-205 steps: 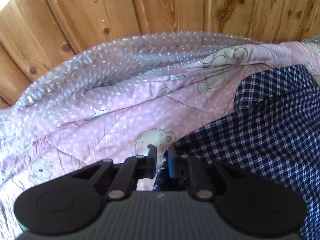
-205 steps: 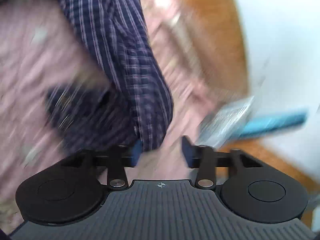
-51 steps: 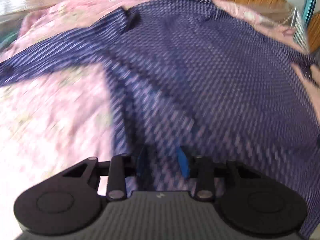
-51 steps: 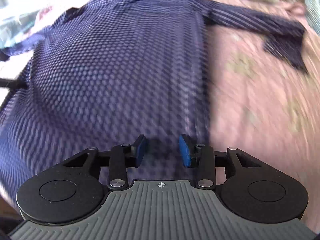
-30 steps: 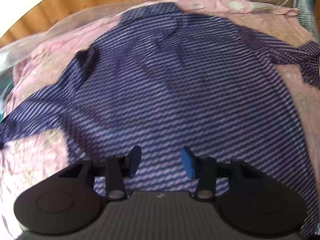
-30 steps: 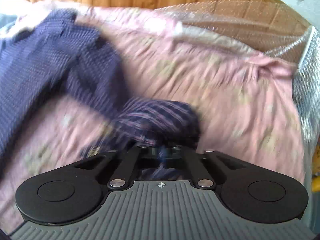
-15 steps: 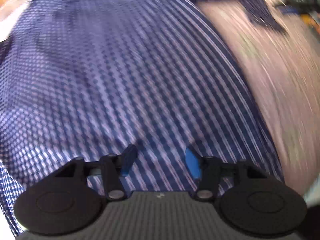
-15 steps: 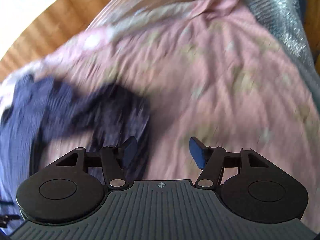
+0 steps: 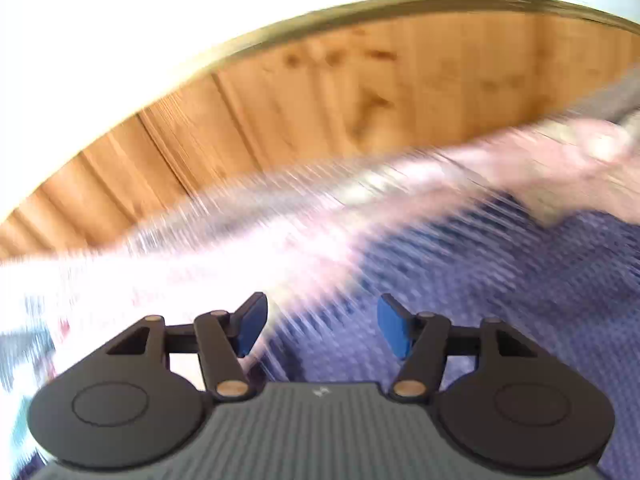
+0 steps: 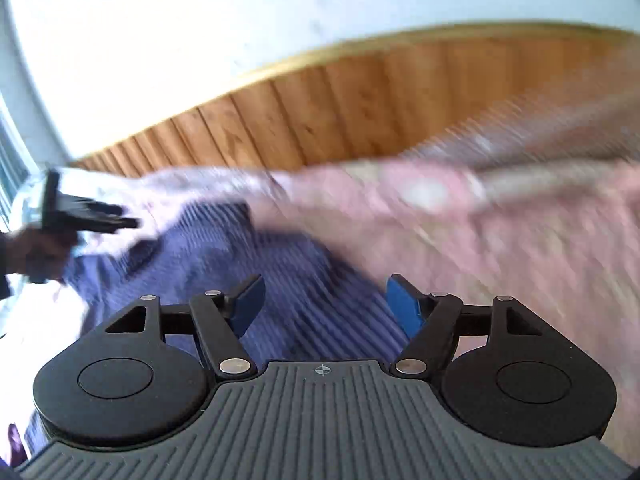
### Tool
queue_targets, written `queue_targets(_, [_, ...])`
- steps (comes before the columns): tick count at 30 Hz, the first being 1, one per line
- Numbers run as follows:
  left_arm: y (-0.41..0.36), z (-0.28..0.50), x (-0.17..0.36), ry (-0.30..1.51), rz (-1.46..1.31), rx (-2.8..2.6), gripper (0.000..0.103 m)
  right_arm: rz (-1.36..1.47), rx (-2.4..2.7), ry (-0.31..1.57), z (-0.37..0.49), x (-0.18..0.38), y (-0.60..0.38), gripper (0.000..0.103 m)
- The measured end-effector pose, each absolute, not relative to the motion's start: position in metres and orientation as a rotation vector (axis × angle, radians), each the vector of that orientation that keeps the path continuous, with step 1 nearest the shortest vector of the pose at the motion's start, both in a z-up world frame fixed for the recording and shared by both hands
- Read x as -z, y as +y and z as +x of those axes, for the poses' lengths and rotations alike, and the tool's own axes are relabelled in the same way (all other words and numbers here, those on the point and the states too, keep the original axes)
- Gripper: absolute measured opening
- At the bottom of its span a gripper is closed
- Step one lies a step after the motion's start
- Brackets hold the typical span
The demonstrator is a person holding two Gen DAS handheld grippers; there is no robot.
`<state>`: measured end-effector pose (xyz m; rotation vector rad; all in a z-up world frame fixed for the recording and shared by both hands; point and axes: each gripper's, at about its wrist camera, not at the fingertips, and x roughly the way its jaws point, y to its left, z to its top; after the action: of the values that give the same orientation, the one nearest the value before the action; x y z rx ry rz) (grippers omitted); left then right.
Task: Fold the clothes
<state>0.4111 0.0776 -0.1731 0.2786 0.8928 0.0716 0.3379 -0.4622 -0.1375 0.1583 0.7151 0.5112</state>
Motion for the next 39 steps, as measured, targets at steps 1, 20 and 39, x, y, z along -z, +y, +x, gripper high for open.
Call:
queue_targets(1, [0.087,0.425,0.179,0.917,0.279,-0.035,0.062,0.136,-0.548,0.720,0.358,0.137,-0.441,0.081])
queue_targets(20, [0.166,0.427,0.259,0.998,0.297,0.394,0.004,0.024,-0.807,1.049,0.535,0.254,-0.230,0.008])
queue_targets(39, [0.217,0.386,0.217,0.880,0.109,0.278,0.024,-0.023,-0.517,0.825,0.474,0.203,-0.270,0.048])
